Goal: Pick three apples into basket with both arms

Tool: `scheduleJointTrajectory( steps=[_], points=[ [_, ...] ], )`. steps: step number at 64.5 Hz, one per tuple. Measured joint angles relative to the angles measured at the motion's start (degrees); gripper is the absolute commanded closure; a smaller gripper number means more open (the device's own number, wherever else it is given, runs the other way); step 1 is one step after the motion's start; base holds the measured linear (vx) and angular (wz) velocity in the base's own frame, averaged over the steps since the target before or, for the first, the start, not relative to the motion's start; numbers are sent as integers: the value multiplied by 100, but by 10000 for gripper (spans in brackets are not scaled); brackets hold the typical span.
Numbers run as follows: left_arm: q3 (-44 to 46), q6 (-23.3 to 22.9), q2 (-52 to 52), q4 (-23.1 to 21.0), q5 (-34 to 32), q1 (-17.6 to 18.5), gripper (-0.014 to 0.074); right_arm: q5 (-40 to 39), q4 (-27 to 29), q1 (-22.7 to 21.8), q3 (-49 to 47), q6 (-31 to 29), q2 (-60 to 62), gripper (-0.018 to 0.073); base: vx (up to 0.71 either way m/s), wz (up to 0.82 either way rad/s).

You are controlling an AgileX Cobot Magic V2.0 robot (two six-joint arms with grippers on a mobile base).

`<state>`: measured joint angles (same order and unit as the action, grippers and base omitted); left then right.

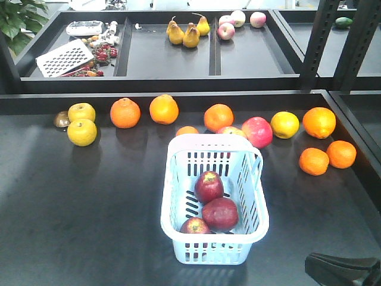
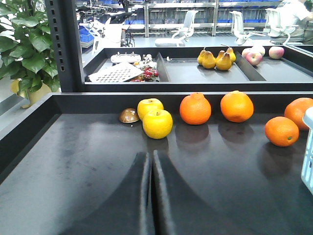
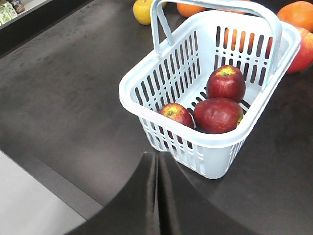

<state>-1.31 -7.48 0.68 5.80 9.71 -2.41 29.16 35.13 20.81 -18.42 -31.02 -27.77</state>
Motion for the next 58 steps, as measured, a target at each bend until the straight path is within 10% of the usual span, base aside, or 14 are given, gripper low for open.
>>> scheduleJointTrajectory(
  steps=[35, 58],
  points=[
    [0, 0, 0, 0, 0, 0, 603, -560, -11, 0, 658, 135, 81, 564, 0, 0],
    [0, 0, 0, 0, 0, 0, 603, -2477, -2020, -208, 1950, 2954, 957, 564, 0, 0]
  ],
)
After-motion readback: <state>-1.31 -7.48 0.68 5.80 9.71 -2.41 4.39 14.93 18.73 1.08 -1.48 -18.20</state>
